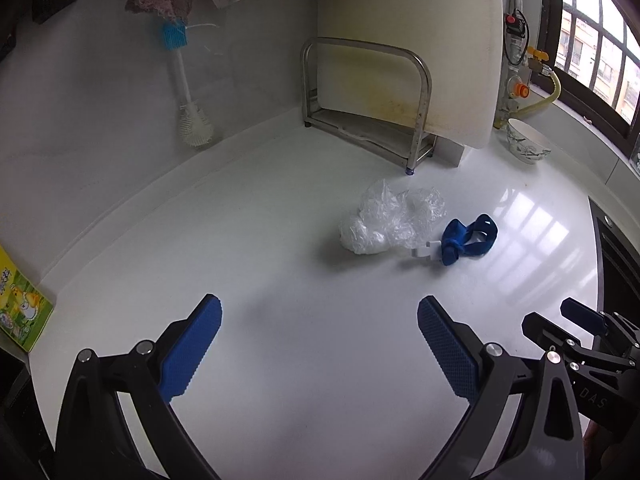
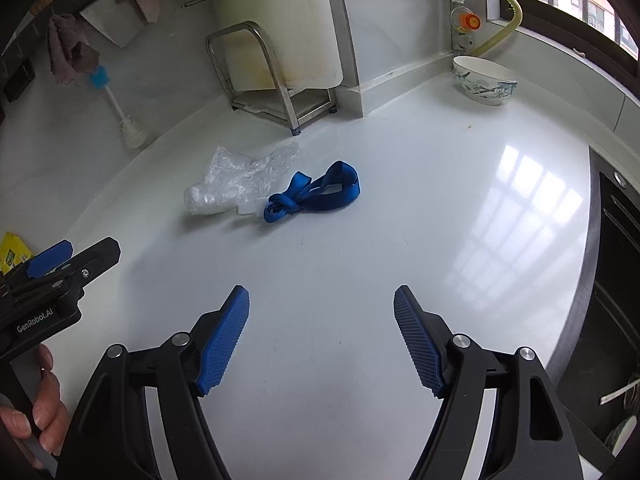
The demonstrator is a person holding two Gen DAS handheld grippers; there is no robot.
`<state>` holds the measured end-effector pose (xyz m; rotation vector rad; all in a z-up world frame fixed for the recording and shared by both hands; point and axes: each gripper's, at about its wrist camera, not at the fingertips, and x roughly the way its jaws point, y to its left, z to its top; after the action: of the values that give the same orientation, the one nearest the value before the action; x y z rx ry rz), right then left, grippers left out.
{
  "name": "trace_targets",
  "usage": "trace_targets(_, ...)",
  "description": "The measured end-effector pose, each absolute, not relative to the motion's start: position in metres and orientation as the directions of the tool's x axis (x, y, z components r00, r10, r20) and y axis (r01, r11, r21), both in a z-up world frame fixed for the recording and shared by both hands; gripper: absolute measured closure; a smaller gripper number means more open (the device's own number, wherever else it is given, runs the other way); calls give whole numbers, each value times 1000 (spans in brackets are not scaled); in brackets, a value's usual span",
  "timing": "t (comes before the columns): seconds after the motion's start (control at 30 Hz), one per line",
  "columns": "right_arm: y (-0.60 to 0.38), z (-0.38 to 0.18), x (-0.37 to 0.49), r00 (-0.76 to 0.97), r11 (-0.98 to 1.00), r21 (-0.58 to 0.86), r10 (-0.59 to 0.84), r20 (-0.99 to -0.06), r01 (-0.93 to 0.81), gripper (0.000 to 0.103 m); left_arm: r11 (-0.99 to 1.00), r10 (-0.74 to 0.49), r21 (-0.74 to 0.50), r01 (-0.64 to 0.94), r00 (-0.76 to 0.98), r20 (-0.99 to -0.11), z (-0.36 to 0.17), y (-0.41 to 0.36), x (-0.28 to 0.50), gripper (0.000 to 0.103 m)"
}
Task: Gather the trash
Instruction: 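Close the right tool on the blue strap while the left tool grasps the clear bag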
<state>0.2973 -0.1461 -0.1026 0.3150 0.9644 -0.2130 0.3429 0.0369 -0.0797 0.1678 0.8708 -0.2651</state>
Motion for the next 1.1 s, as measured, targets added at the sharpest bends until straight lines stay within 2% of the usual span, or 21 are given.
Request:
trace_targets(0.43,-149,-123,370,520,894,138,-117,-846,426,31,950,-178,29,312,615,-768,-105,35,396,6)
trace_targets(0.8,-148,-137,398,459,823,129,-172,-871,553,31,954,-169,25,298,609,-775,-113,51,407,6)
trace_targets(1.0,-143,-150,404,426,829,88,-190,-885,552,32,955,-170,23,297,609,-775,-113,52,408,6)
trace_targets(1.07,-144,-149,403,443,835,95,-188,-876,542,41,954,-175,18,298,609,-774,-113,51,409,6)
trace_targets(1.1,-144,-148,403,453,841,102,-179,-874,531,55,954,-178,16,300,607,-774,-113,50,409,6)
